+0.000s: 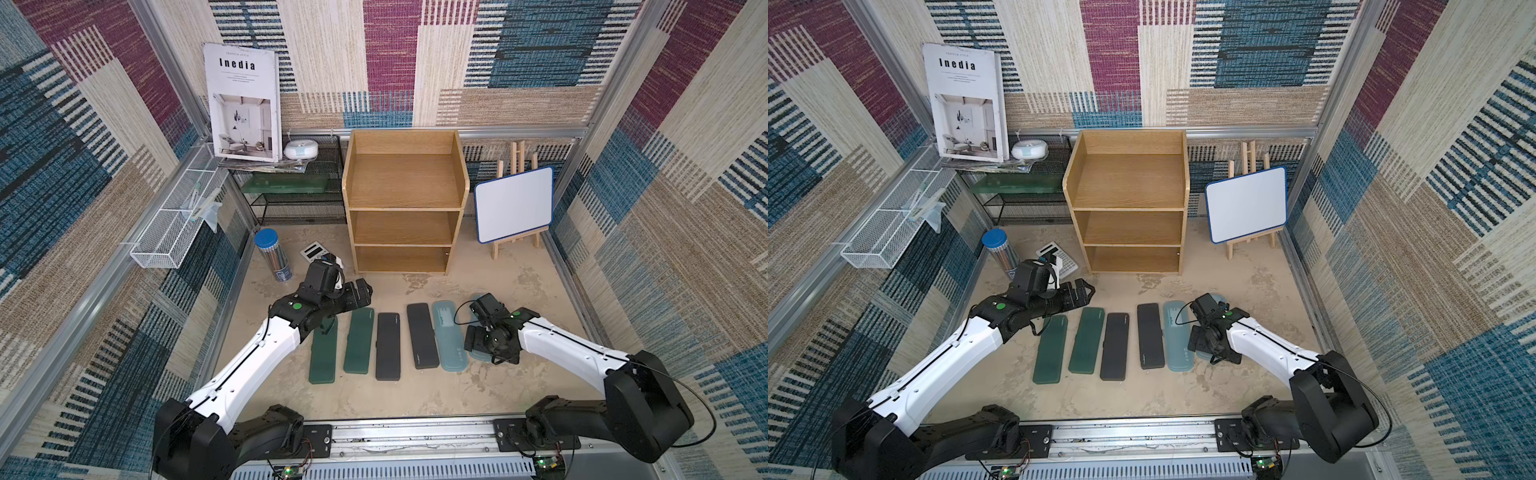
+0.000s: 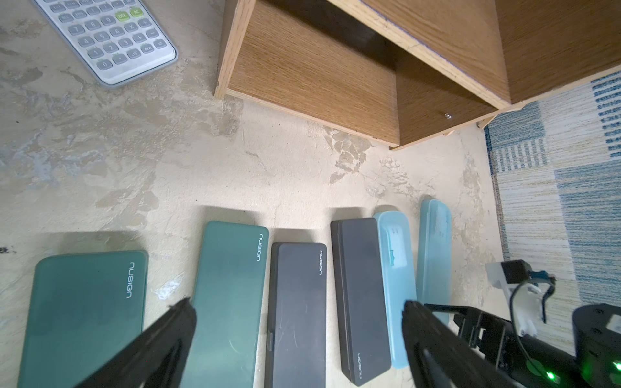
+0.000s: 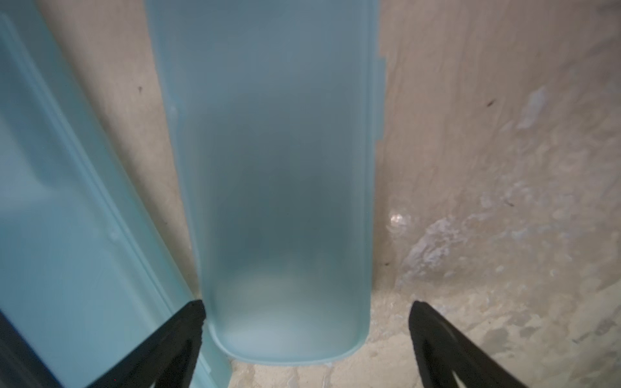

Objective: Place the pencil cases on the shelf according to color
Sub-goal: Pick up the pencil case from the center of the board.

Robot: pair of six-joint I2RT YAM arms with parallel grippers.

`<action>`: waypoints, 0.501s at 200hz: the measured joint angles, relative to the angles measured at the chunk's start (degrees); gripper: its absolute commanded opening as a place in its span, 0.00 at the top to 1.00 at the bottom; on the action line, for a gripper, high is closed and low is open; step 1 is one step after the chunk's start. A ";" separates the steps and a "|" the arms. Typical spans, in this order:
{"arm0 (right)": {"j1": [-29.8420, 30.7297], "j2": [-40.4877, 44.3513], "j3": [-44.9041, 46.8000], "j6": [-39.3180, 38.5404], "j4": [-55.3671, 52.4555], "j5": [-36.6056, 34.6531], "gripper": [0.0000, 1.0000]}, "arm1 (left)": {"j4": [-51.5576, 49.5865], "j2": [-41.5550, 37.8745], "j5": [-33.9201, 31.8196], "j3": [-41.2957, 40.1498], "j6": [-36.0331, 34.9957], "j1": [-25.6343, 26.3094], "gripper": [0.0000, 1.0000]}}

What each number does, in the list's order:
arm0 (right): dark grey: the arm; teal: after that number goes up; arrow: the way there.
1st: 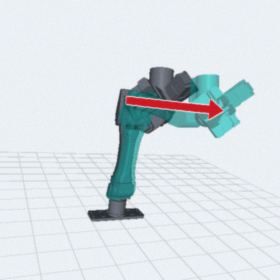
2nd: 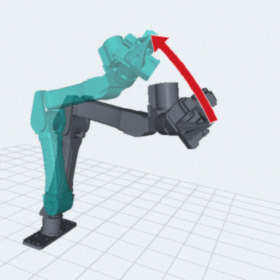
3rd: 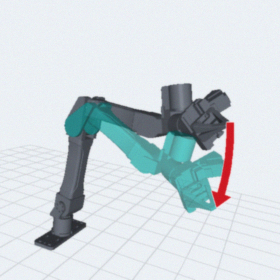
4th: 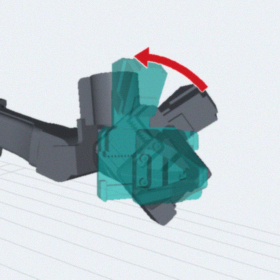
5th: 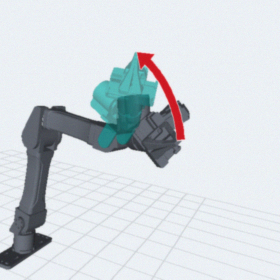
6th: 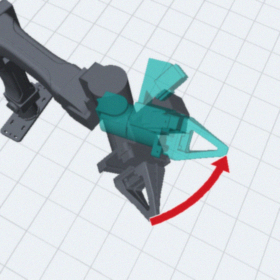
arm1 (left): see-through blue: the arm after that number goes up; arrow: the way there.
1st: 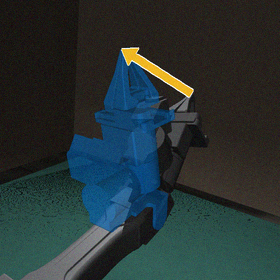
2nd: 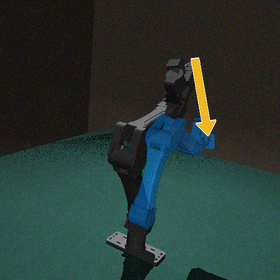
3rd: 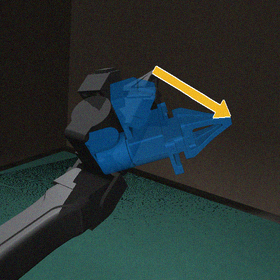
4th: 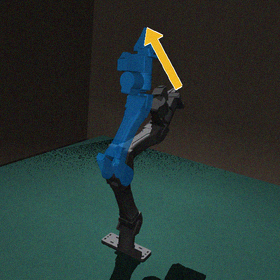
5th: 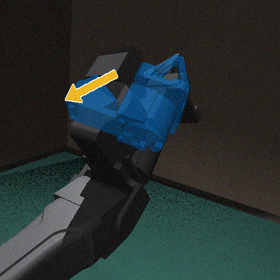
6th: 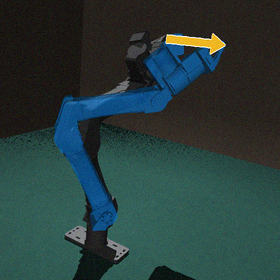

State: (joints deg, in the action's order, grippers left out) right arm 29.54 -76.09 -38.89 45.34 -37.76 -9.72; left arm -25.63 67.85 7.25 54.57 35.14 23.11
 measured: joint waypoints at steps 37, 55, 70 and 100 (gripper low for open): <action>0.02 -3.85 -0.22 -0.79 1.60 0.81 0.07 | 0.04 0.00 0.00 -0.02 -0.02 0.00 0.00; 0.02 -4.59 -0.48 -1.27 2.08 0.98 0.13 | 0.07 0.02 0.00 -0.09 -0.02 0.00 0.00; 0.09 -4.92 -0.44 -1.49 2.60 0.92 0.23 | 0.07 0.15 0.00 -0.15 0.00 0.00 0.00; 0.07 -4.35 0.13 -1.70 3.26 0.74 0.29 | 0.07 0.22 0.00 -0.15 0.00 0.00 0.00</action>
State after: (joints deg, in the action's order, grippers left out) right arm 29.61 -80.44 -38.76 43.64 -34.50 -8.97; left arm -25.56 68.07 7.25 54.41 35.14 23.11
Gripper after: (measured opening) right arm 0.773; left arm 0.998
